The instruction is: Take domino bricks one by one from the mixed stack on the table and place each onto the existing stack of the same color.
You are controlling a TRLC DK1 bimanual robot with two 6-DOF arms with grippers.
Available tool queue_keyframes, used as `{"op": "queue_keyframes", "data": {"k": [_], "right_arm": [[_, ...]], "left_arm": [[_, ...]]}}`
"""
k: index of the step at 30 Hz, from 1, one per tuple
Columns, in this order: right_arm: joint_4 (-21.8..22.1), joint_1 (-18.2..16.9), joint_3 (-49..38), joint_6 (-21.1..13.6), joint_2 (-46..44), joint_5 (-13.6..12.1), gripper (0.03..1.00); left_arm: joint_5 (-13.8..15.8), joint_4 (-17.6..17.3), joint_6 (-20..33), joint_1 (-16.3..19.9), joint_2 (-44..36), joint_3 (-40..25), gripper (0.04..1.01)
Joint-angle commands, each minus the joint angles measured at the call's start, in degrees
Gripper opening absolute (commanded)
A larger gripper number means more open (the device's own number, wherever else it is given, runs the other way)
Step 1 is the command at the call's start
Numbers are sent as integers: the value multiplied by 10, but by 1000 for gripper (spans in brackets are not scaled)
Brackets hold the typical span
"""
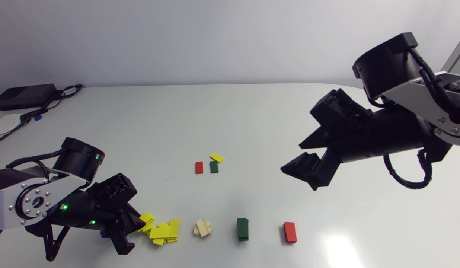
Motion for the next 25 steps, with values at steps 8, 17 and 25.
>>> {"op": "queue_keyframes", "data": {"k": [8,17,25], "right_arm": [[1,3,-16,12,-1,3,970],[1,4,-17,13,-2,3,970],[1,9,-18,19,-5,4,970]], "left_arm": [[-3,-3,13,-2,-5,5,613],[-4,-80,9,8,-85,73,715],[-2,-150,-1,21,-122,171,728]]}}
